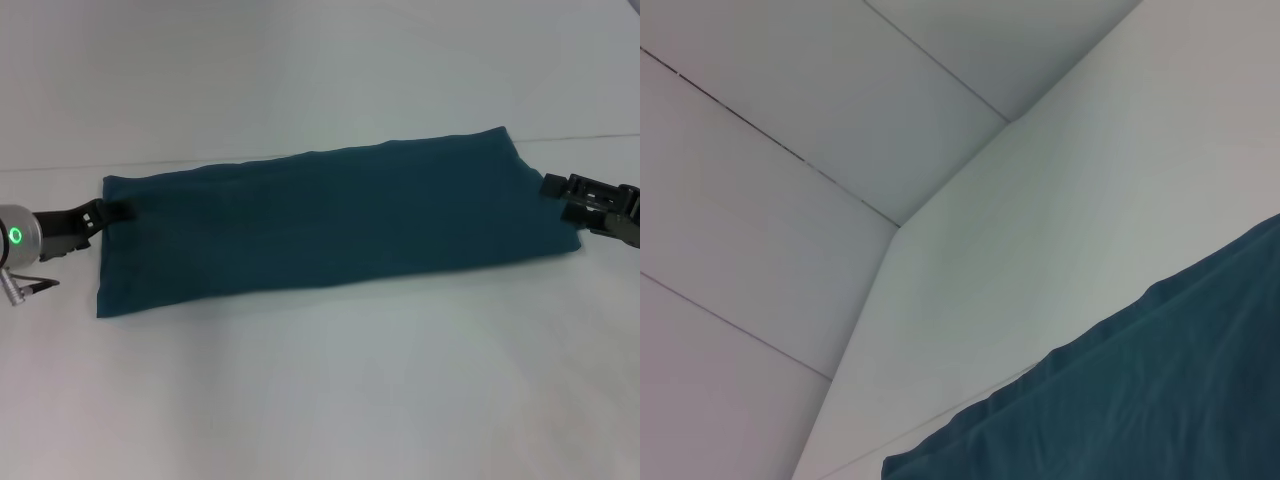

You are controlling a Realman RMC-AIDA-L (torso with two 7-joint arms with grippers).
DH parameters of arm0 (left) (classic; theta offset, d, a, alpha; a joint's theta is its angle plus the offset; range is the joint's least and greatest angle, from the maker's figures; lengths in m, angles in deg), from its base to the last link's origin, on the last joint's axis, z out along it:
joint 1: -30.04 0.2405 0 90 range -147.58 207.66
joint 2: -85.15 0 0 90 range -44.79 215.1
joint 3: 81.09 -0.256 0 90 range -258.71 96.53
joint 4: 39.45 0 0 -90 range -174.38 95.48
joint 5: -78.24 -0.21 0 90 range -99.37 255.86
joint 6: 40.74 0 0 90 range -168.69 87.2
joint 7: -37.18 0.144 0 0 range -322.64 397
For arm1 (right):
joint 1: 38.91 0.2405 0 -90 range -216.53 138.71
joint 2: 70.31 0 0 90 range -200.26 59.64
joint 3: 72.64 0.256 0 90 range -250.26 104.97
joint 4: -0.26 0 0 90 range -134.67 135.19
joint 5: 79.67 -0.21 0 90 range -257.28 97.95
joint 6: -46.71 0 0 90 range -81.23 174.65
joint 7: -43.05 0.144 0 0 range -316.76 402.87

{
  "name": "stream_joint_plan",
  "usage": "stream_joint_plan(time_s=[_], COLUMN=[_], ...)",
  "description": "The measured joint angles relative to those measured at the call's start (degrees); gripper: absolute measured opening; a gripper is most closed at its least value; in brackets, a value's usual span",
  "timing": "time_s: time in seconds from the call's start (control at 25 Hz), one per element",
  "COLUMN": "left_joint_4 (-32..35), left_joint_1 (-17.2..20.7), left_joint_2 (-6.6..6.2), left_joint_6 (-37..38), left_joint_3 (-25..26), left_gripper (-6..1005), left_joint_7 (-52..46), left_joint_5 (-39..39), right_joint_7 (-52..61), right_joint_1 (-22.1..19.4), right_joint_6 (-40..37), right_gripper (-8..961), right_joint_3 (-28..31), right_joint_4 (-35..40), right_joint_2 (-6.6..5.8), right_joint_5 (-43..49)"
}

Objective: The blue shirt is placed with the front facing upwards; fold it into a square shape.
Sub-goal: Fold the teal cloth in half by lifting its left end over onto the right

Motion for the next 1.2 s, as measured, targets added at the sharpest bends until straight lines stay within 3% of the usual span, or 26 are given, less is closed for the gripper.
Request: stream_joint_plan(time_s=[1.2], left_joint_4=[0.01], left_joint_1=[0.51], left_joint_2=[1.2], left_joint_6=[-0.5], left_joint_3=[-1.58], left_gripper=[844], left_joint_7=[4.03], left_joint_5=[-0.02], right_joint_7=[0.0], right_joint_1=[-0.65], right_joint_6=[0.0], right_gripper=[928], right_joint_3=[0.08], right_joint_4=[-0.62], right_joint_2=[-0.09], right_joint_5=[0.0])
